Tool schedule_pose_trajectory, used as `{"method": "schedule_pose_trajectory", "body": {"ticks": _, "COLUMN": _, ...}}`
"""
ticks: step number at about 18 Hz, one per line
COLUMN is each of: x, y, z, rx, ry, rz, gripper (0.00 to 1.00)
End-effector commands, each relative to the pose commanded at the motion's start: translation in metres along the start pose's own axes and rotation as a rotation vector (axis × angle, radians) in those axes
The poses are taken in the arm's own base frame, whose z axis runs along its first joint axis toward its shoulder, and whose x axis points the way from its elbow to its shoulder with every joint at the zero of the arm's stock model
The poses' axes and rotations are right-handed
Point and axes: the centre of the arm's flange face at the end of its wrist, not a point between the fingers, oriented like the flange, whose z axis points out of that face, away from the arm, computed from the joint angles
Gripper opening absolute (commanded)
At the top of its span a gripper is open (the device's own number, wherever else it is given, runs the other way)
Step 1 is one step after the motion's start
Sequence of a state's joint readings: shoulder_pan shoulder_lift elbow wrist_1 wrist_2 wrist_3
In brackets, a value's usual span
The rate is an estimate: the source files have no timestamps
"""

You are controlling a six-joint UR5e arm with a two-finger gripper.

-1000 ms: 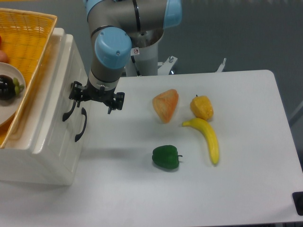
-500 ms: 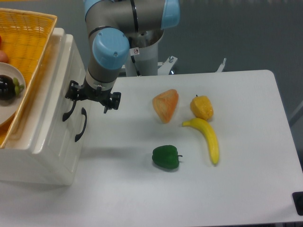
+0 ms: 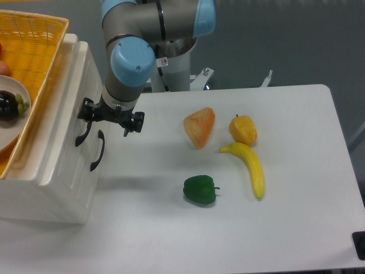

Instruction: Slide the top white drawer open

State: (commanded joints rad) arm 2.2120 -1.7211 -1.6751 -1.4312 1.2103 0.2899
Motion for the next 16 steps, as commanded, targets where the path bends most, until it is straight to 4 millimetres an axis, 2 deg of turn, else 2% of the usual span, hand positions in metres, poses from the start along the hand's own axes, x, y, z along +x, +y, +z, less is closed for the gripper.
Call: {"method": "schedule_pose_trajectory", "body": {"ticks": 16, "x": 0.0068, "y": 0.0000, "z": 0.0036, "rx": -0.006, "ry": 0.000, "rz": 0.012, "gripper": 1.00}}
